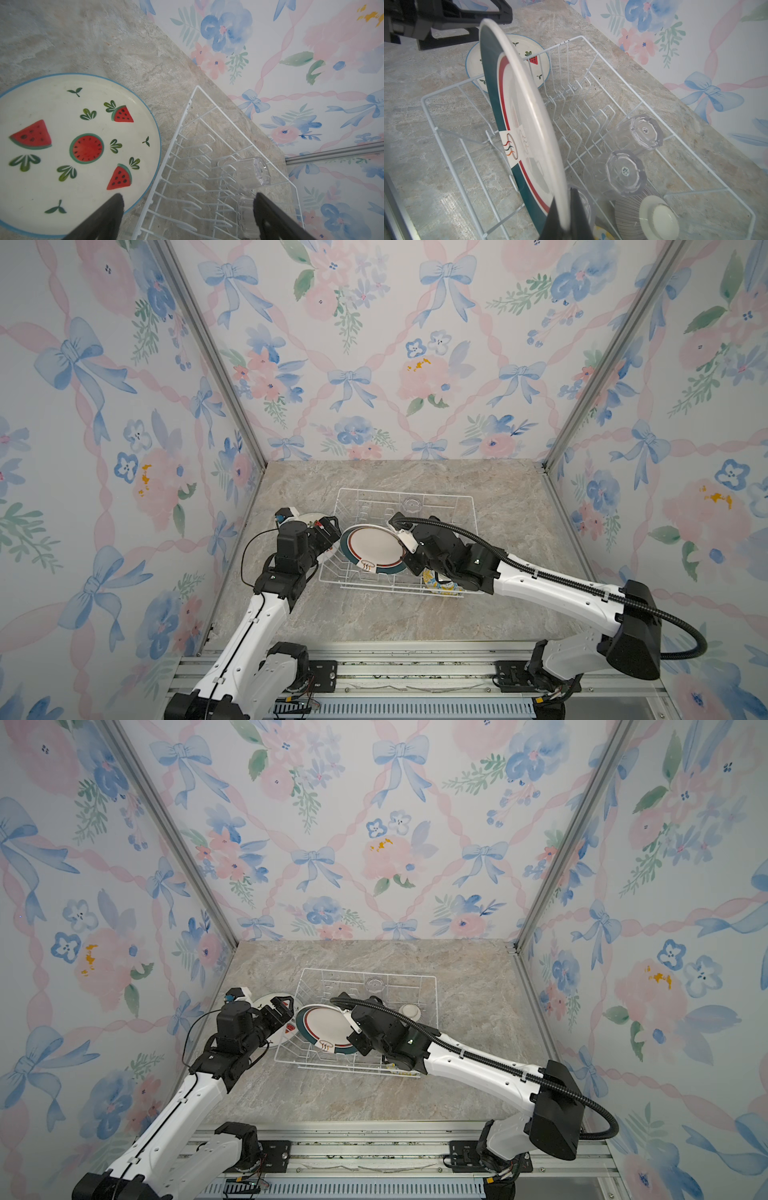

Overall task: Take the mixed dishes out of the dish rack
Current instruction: 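Pull the green-rimmed plate upward out of its rack slot with the right gripper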

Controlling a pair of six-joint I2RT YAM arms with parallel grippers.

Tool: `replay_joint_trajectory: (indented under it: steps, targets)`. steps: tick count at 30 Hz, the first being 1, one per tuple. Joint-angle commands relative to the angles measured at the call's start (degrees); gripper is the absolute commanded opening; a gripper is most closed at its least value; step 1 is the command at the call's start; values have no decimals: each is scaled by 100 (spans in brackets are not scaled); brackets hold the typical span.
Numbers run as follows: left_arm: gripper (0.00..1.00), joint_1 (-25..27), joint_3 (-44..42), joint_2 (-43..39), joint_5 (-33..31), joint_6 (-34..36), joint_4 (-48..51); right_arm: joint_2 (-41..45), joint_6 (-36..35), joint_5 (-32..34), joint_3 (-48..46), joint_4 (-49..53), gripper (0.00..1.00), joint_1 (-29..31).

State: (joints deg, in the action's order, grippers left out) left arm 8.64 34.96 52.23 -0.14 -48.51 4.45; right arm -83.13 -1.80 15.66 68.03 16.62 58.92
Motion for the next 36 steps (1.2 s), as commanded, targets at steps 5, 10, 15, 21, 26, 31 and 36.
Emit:
replay_joint_trajectory:
  steps: [5, 10, 15, 21, 26, 31, 36]
  targets:
    - [98, 23, 126, 49, 76, 17, -138, 166, 587, -344, 220, -107, 0, -237]
    - [98, 23, 108, 68, 93, 0, -155, 209, 796, -539, 181, -176, 0, -422]
    - [98, 23, 81, 77, 106, -27, -189, 219, 1138, -767, 180, -210, 0, -680]
    - [98, 23, 57, 86, 146, -61, -293, 296, 1713, -1300, 1, -485, 0, -1108]
    - [98, 18, 21, 146, 254, -114, -437, 241, 2190, -1680, 0, -550, 0, -1449]
    - [98, 23, 20, 285, 432, -180, -582, 185, 2602, -2067, -13, -725, 0, -1750]
    - [98, 19, 26, 384, 576, -229, -715, 114, 2927, -2291, 4, -844, 0, -1969]
